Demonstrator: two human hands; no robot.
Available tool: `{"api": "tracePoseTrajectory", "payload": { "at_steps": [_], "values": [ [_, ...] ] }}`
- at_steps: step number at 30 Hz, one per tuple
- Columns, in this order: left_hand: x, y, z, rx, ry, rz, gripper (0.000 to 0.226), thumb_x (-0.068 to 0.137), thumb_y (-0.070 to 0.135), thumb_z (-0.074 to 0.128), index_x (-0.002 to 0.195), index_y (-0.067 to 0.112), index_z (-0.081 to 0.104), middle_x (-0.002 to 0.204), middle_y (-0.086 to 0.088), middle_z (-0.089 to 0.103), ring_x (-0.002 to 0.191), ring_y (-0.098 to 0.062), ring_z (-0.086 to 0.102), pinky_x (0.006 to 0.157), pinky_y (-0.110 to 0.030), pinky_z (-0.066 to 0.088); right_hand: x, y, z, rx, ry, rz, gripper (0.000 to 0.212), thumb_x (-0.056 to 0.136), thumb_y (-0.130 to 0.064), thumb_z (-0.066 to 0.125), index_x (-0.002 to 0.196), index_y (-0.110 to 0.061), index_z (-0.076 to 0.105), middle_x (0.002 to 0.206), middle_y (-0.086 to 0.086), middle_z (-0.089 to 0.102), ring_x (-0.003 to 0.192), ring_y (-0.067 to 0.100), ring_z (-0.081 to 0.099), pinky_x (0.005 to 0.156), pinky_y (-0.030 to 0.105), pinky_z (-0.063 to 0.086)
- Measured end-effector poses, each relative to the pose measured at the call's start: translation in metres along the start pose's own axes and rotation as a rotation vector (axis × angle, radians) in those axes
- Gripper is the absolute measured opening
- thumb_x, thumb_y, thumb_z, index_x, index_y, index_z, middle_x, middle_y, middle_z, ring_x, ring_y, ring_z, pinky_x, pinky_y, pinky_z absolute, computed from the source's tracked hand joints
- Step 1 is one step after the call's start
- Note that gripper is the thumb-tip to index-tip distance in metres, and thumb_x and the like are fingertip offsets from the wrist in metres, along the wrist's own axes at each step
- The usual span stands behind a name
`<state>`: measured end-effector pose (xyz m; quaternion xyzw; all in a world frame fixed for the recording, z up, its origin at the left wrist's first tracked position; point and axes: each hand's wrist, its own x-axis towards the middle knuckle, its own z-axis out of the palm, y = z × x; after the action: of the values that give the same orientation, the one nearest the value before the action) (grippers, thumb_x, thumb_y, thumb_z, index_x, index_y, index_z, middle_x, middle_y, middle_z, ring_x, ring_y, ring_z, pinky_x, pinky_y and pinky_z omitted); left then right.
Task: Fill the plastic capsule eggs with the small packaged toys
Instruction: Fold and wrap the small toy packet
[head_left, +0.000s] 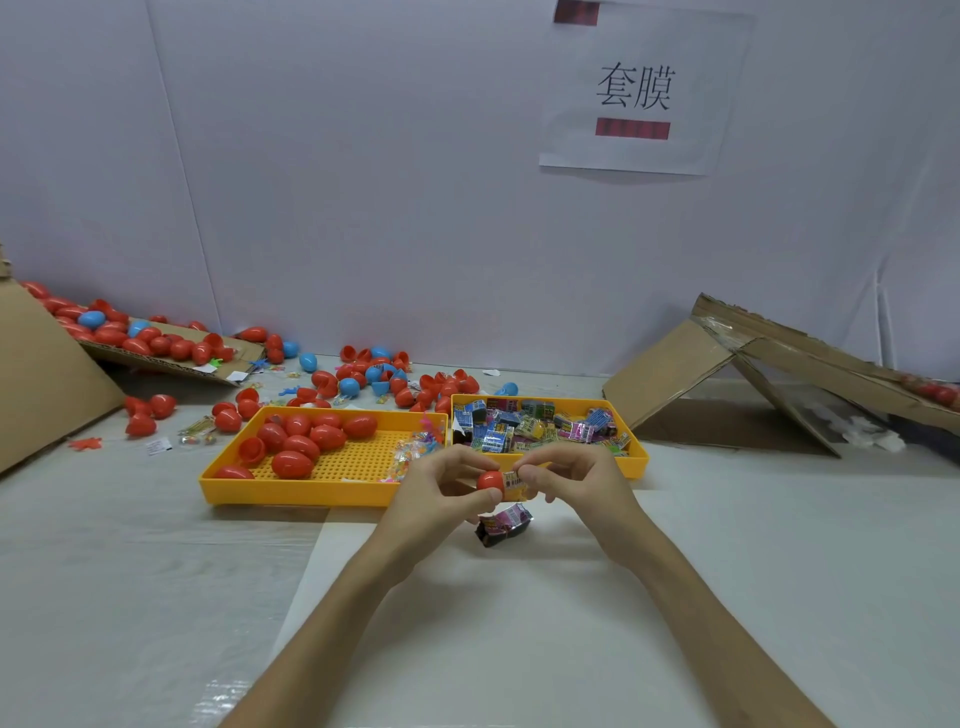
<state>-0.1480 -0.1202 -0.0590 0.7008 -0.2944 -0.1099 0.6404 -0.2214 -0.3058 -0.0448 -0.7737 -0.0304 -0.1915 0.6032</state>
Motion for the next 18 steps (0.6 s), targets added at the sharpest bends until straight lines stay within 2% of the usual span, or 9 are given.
{"api": "tracePoseTrajectory", "payload": {
  "at_steps": [12,16,18],
  "values": [
    [-0.002,0.002,0.000,0.035,-0.023,0.026,0.020,0.084,0.012,0.080,0.096,0.028,0.076,0.091,0.011,0.076,0.081,-0.016,0.075,0.066,-0.020,0.057,-0.001,0.002,0.002,-0.036,-0.026,-0.023,0.012,0.087,-0.015,0.077,0.086,-0.027,0.080,0.085,0.000,0.076,0.072,0.011,0.069,0.060,0.017,0.049],
    [-0.002,0.002,0.001,0.021,-0.002,0.010,0.015,0.084,0.014,0.081,0.096,0.022,0.075,0.088,0.010,0.075,0.079,-0.016,0.076,0.066,-0.018,0.056,0.002,0.006,0.007,-0.150,0.109,-0.052,0.014,0.083,-0.022,0.082,0.094,-0.026,0.075,0.090,-0.007,0.074,0.071,0.010,0.067,0.063,0.023,0.052],
    [-0.002,0.002,0.001,0.019,0.012,0.003,0.015,0.085,0.016,0.080,0.097,0.020,0.074,0.085,0.009,0.075,0.078,-0.016,0.075,0.064,-0.017,0.055,0.001,0.009,0.014,-0.234,0.221,-0.122,0.020,0.081,-0.026,0.084,0.091,-0.031,0.068,0.088,-0.010,0.069,0.069,0.008,0.064,0.059,0.019,0.049]
  ]
}}
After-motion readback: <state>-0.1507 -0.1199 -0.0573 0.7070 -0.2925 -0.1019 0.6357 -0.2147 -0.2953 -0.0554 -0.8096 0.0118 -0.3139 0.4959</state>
